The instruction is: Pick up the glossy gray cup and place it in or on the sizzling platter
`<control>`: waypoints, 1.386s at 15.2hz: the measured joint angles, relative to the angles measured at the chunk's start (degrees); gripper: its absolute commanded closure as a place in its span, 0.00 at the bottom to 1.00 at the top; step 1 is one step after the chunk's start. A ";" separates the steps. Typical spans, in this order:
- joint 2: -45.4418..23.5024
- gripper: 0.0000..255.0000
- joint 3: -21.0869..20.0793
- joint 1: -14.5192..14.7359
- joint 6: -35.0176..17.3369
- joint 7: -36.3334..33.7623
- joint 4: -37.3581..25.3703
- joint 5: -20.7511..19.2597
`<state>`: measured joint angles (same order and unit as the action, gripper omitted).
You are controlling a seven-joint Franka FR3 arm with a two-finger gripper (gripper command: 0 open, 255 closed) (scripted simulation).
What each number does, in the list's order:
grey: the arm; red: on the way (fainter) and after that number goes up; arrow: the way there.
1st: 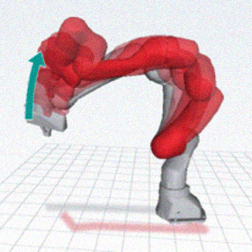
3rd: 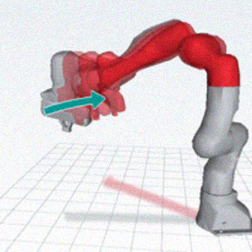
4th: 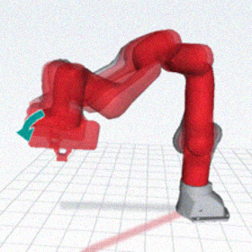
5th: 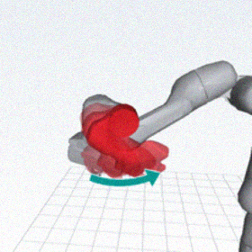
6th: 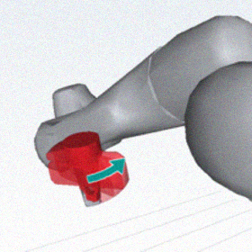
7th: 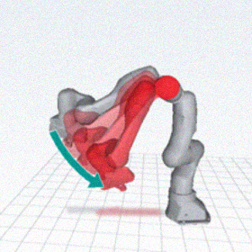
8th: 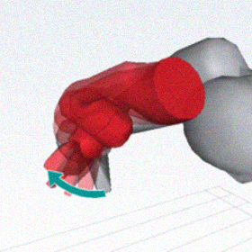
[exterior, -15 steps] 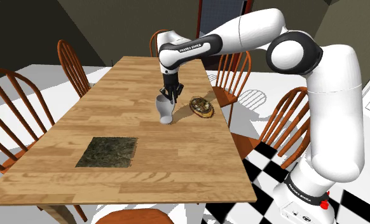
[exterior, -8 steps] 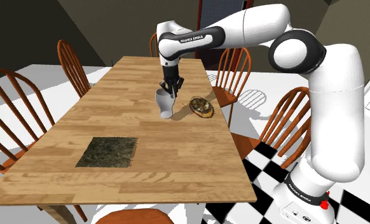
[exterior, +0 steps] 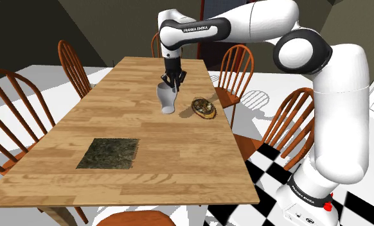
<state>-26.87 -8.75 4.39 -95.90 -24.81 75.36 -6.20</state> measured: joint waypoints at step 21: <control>4.55 1.00 5.14 -12.52 5.21 17.74 -1.87 0.94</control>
<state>-22.31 -3.61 -8.14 -90.69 -7.06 73.48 -5.26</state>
